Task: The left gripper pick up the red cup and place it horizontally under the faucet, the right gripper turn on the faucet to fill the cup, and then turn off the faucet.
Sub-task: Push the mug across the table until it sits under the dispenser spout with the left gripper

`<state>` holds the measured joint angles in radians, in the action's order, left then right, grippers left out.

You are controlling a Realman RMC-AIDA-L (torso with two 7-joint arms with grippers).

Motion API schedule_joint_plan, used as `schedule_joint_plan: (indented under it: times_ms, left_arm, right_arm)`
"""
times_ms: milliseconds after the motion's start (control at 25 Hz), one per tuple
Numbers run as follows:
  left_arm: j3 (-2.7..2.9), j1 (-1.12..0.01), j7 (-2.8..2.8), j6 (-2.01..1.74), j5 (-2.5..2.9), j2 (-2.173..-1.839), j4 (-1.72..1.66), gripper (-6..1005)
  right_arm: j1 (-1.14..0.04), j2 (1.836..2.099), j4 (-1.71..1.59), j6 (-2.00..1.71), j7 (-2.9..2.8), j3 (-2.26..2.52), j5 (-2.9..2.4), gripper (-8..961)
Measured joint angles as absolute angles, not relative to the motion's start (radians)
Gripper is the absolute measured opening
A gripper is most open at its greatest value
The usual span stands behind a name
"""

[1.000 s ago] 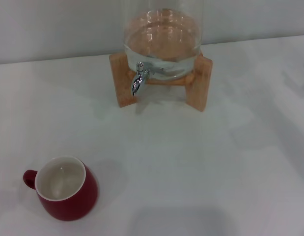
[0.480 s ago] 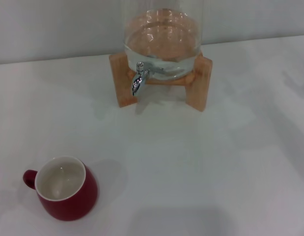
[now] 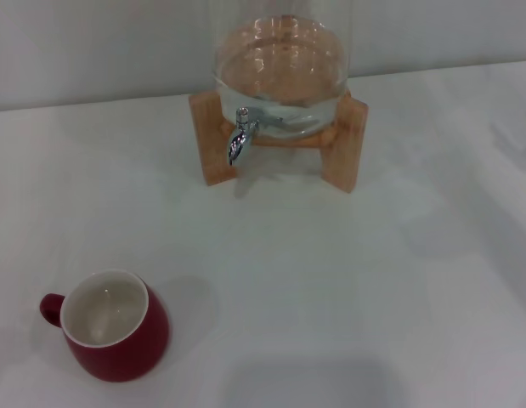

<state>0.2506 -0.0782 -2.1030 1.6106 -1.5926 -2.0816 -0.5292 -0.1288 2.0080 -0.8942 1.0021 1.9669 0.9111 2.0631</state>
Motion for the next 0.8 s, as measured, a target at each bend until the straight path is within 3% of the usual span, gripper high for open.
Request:
schedule_joint_plan:
  times_ms: [800]
  left_arm:
    - [0.256, -0.117, -2.451, 1.564, -1.535, -2.085, -0.287, 890]
  right_arm:
    - [-0.13, 2.008, -0.893, 1.003, 1.97, 0.909, 2.063, 796]
